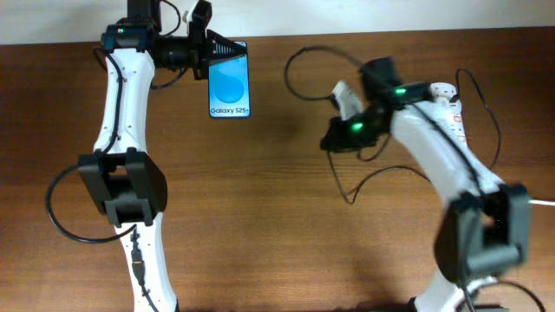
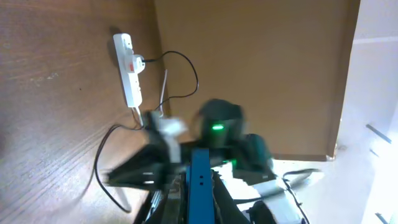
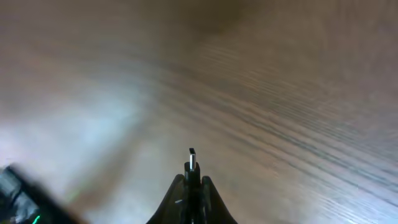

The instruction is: Plug charger to phone and switch on socket

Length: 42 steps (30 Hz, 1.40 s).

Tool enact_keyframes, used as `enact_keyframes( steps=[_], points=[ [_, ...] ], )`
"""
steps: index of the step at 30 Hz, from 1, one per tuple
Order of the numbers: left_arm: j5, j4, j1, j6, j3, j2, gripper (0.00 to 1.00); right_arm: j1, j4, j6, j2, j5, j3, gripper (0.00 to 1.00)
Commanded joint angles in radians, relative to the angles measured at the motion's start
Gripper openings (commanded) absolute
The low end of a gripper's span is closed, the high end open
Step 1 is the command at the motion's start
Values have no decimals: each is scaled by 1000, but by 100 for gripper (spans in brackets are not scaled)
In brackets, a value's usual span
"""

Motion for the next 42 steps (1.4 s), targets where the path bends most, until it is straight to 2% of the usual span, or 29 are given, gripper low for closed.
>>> enact_keyframes(
  steps=[1,3,5,7,9,10,11,12,21,24,28,30,34,38,40,42],
  points=[
    [34,-2,2,4,13,-52,0,36,49,196,97,126,-6,4],
    [34,-2,2,4,13,-52,0,36,58,197,134,122,-6,10],
    [34,-2,2,4,13,-52,0,35,60,196,140,119,-6,32],
    [34,-2,2,4,13,-52,0,34,61,196,140,119,-2,44],
    [34,-2,2,4,13,-52,0,34,63,196,140,119,5,48],
    [34,-2,2,4,13,-52,0,34,68,196,140,127,8,52],
    [34,-2,2,4,13,-52,0,34,77,196,140,150,10,61],
    [34,-2,2,4,13,-52,0,34,74,196,140,177,10,64],
    [34,-2,2,4,13,-52,0,59,4,171,156,98,8,57],
    [34,-2,2,4,13,-52,0,61,25,171,183,80,7,46],
    [34,-2,2,4,13,-52,0,62,41,174,192,80,6,41],
    [33,-2,2,4,13,-52,0,62,45,189,209,80,6,31],
    [33,-2,2,4,13,-52,0,62,78,193,235,65,6,22],
    [33,-2,2,4,13,-52,0,61,112,193,235,65,6,18],
    [33,-2,2,4,13,-52,0,61,133,193,235,64,6,4],
    [33,-2,2,4,13,-52,0,58,145,191,229,65,13,4]
  ],
)
